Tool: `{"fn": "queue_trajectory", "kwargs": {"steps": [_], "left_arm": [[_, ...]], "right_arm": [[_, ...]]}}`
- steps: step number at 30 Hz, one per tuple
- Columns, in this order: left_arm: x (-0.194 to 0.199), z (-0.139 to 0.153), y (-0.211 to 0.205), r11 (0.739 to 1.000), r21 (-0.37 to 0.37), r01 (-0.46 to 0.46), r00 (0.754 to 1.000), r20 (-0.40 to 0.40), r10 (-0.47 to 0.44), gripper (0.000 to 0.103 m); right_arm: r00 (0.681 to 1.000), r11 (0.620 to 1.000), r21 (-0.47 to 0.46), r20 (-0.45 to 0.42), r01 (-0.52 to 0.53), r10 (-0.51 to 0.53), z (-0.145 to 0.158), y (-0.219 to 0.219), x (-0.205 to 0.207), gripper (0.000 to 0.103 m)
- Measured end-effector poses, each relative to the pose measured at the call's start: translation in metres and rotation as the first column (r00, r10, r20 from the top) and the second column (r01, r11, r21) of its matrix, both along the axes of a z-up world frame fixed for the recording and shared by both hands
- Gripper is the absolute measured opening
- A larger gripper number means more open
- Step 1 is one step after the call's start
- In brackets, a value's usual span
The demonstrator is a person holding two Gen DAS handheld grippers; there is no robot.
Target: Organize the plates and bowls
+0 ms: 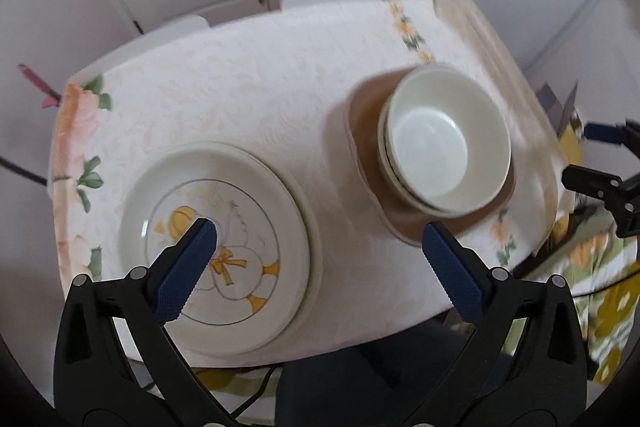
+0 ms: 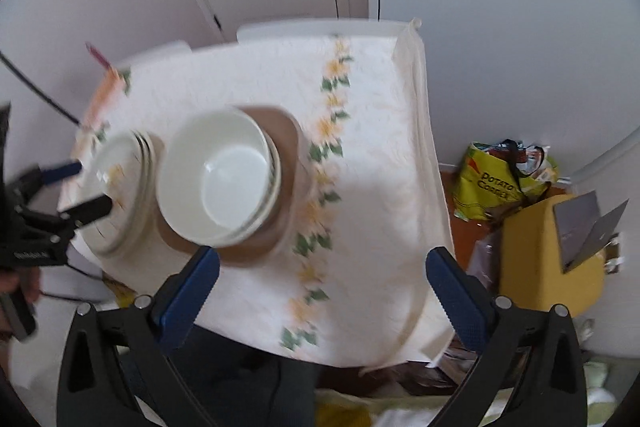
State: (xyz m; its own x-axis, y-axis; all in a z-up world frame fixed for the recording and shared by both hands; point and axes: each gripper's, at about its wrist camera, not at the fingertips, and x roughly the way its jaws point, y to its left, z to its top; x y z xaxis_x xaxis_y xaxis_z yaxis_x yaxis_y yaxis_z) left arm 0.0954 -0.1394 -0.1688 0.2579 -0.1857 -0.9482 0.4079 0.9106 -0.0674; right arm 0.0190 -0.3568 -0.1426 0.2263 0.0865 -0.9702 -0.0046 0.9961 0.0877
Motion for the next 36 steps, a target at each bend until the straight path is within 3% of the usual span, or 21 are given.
{"fn": "queue_trajectory", "kwargs": {"steps": [7, 10, 14, 16, 18, 21, 24, 32, 36], "left_arm": [[0.015, -0.037, -0.016, 0.999, -0.003, 0.036, 0.988, -0.149, -0.036, 0.074], [0.019, -0.043, -0.021, 0.999, -0.015, 0.044, 0.984, -0.174, -0.046, 0.073], [0.02, -0.045, -0.036, 0.993, 0.057, 0.103, 0.986, -0.135, -0.094, 0.07], [0.021, -0.049, -0.041, 0.99, 0.051, 0.128, 0.98, -0.158, -0.119, 0.05], [0.023, -0.052, -0.045, 0.991, 0.046, 0.129, 0.977, -0.177, -0.119, 0.049], [0.021, -0.061, -0.054, 0.987, 0.063, 0.147, 0.976, -0.17, -0.135, 0.042], [0.022, -0.072, -0.058, 0.992, 0.031, 0.126, 0.974, -0.195, -0.118, 0.032], [0.019, -0.093, -0.063, 0.997, -0.038, 0.062, 0.983, -0.169, -0.067, 0.016], [0.017, -0.093, -0.064, 0.998, -0.048, 0.043, 0.993, -0.111, -0.048, 0.016]], "right_arm": [[0.992, 0.998, -0.001, -0.113, -0.056, 0.056, -0.038, 0.008, 0.018, 0.099], [0.985, 0.996, 0.0, -0.15, -0.084, 0.083, -0.048, 0.014, 0.026, 0.085], [0.97, 0.992, 0.022, -0.207, -0.126, 0.128, -0.062, 0.022, 0.037, 0.066], [0.959, 0.988, 0.05, -0.238, -0.149, 0.156, -0.071, 0.026, 0.043, 0.056], [0.951, 0.985, 0.06, -0.256, -0.164, 0.174, -0.076, 0.029, 0.046, 0.047], [0.947, 0.98, 0.09, -0.257, -0.177, 0.195, -0.08, 0.031, 0.05, 0.034], [0.945, 0.978, 0.105, -0.256, -0.182, 0.203, -0.086, 0.032, 0.05, 0.031], [0.955, 0.968, 0.175, -0.203, -0.18, 0.215, -0.102, 0.037, 0.047, 0.018], [0.961, 0.964, 0.153, -0.139, -0.218, 0.239, -0.101, 0.042, 0.042, 0.018]]}}
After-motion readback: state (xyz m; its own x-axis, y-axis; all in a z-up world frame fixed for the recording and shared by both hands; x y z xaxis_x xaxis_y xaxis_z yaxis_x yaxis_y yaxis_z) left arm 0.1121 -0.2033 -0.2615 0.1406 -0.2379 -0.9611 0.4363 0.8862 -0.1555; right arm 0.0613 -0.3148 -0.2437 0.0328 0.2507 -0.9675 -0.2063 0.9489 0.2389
